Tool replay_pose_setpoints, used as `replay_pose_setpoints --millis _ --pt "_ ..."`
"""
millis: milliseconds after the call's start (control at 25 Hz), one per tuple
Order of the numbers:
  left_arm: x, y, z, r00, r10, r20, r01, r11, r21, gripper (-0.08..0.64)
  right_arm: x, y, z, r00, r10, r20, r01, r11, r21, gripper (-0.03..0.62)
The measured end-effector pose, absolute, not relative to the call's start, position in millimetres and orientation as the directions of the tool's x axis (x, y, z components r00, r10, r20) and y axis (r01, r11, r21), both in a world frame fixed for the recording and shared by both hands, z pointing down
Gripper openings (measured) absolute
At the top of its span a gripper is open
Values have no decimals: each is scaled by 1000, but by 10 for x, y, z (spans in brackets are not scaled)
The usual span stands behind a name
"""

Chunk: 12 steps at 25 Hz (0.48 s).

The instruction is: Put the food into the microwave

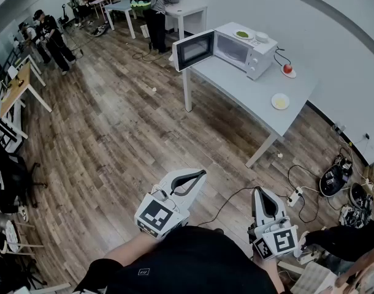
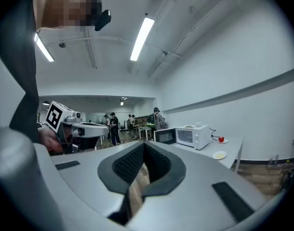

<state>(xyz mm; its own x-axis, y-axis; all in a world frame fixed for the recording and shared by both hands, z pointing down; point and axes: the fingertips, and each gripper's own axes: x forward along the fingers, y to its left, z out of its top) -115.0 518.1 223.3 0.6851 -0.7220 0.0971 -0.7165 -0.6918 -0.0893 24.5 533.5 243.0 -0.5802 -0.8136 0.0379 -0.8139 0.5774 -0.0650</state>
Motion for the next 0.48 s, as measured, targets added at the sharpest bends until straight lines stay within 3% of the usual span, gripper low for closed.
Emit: replay_pose_setpoints --millis 480 --pt "-735 5183 2262 717 -691 91 -688 -722 -69 8 537 5388 2576 -617 -783 82 -787 609 -101 14"
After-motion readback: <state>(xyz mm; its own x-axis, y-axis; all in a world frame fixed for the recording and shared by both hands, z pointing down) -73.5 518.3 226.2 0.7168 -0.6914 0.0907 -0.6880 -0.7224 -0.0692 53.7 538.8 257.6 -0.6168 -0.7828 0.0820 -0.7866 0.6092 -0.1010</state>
